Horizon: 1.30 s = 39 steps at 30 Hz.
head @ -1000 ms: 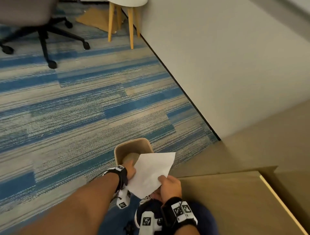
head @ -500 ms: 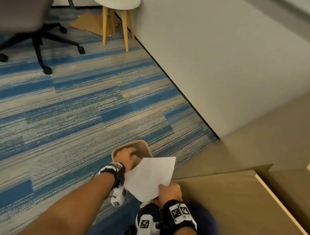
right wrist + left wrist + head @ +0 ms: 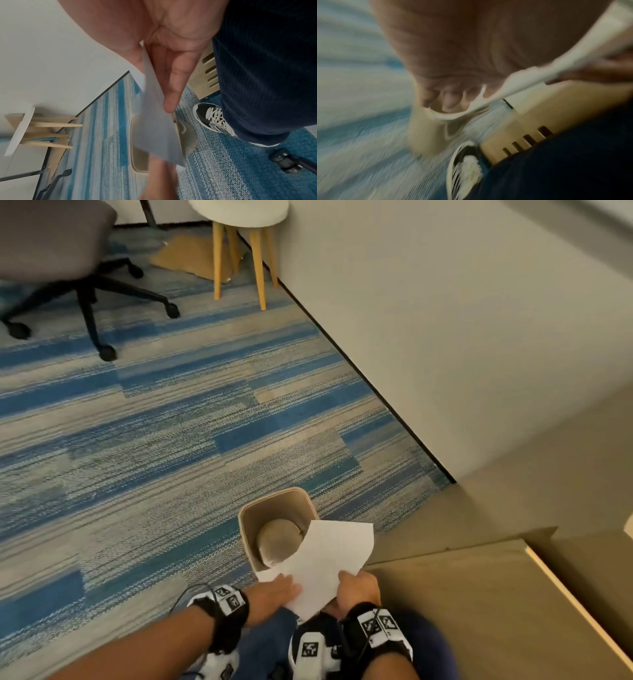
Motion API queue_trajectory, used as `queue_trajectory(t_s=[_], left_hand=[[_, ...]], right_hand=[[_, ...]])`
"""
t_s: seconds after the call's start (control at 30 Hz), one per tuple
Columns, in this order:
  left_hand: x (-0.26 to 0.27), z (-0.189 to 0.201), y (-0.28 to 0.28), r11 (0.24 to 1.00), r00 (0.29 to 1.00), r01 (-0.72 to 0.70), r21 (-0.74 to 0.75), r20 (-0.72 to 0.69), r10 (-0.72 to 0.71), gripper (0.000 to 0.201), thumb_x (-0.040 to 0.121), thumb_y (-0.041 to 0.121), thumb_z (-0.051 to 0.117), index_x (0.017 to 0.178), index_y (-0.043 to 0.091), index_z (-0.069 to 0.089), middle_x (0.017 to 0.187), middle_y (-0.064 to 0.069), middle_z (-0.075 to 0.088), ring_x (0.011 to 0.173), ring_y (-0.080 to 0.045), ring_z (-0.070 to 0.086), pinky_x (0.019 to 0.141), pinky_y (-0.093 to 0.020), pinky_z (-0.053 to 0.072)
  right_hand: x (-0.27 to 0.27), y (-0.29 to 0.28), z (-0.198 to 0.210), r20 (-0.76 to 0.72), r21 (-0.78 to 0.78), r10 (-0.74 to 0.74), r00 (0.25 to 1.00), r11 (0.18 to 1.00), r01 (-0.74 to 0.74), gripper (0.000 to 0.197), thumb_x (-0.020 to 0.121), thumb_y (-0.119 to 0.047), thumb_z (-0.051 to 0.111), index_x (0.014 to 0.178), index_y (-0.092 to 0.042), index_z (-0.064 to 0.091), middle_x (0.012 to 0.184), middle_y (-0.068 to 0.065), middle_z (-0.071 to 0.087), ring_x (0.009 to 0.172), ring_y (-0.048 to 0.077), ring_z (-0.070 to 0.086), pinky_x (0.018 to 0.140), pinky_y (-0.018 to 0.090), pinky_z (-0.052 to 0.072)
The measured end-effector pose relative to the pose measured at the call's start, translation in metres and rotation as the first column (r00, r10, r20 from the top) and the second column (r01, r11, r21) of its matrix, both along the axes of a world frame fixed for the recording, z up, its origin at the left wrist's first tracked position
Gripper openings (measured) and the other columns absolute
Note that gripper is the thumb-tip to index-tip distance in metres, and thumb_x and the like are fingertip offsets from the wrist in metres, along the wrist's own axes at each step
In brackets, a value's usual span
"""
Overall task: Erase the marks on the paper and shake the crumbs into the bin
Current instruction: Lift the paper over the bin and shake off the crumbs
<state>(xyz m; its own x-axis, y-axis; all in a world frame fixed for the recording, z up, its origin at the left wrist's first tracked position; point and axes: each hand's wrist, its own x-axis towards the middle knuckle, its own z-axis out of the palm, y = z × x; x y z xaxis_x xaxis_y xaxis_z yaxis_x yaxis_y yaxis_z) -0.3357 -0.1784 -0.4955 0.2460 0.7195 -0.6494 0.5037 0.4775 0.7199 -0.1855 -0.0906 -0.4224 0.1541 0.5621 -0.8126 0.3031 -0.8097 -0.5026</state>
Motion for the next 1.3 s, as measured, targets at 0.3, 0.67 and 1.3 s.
queue_trajectory(t_s=[0.3, 0.67, 1.3], left_hand=[[-0.003, 0.005, 0.025, 1.0, 1.0, -0.004, -0.021, 0.03, 0.005, 0.082, 0.09, 0.075, 0.019, 0.158, 0.031, 0.005, 0.166, 0.006, 0.008, 0.15, -0.008, 0.007, 0.122, -0.035, 0.004], [-0.026, -0.023, 0.035, 0.962, 0.952, 0.129, -0.24, -0.243, -0.188, 0.1, 0.071, 0.094, 0.029, 0.15, 0.033, 0.035, 0.153, 0.003, 0.041, 0.136, -0.023, 0.043, 0.112, -0.033, 0.029], [-0.043, -0.024, 0.07, 0.923, 0.931, -0.362, -0.134, -0.098, 0.351, 0.074, 0.082, 0.065, 0.057, 0.134, 0.013, 0.055, 0.141, -0.01, 0.055, 0.12, -0.02, 0.054, 0.102, -0.028, 0.04]], right_hand=[[-0.001, 0.005, 0.003, 0.08, 0.047, -0.015, 0.997, 0.999, 0.011, 0.014, 0.09, -0.003, 0.056, 0.092, 0.002, 0.069, 0.091, 0.013, 0.072, 0.083, 0.033, 0.069, 0.076, 0.039, 0.059], [-0.007, 0.001, 0.008, -0.016, -0.033, 0.042, 0.999, 0.999, -0.043, 0.006, 0.097, -0.007, 0.053, 0.092, -0.003, 0.053, 0.09, 0.015, 0.064, 0.074, 0.032, 0.067, 0.068, 0.042, 0.064], [-0.019, -0.007, 0.038, -0.067, 0.077, 0.087, 0.994, 0.994, -0.081, 0.015, 0.092, -0.006, 0.056, 0.105, -0.002, 0.063, 0.103, 0.022, 0.068, 0.086, 0.038, 0.07, 0.049, 0.043, 0.061]])
